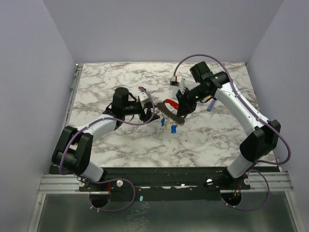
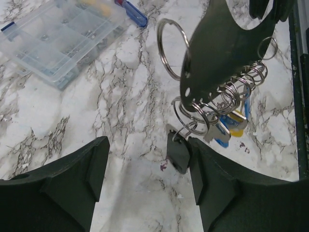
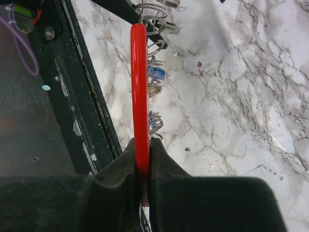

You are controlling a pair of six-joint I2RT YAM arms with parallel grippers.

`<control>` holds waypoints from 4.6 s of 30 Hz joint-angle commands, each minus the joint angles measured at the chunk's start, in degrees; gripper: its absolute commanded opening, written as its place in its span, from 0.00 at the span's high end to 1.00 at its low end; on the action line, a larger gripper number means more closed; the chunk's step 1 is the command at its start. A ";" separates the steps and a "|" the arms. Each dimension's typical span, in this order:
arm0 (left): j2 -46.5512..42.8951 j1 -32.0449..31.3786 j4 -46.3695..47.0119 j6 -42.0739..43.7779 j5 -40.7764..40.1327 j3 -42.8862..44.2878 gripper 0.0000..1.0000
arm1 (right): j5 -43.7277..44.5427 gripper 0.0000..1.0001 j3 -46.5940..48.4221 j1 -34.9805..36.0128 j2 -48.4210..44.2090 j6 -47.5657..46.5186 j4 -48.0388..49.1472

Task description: Remove the keys from the keyring

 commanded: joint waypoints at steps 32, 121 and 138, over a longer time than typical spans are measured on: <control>-1.92 1.90 -5.34 -2.98 2.31 0.97 1.00 | 2.07 1.00 -2.26 -1.47 0.33 7.82 5.41; 9.99 -3.21 -34.78 14.06 -13.60 6.94 1.00 | -4.99 0.57 -54.84 7.46 10.50 9.19 122.39; 8.25 -0.80 -41.48 18.22 -14.39 6.64 1.00 | 6.38 0.59 -57.69 10.42 3.39 14.02 106.88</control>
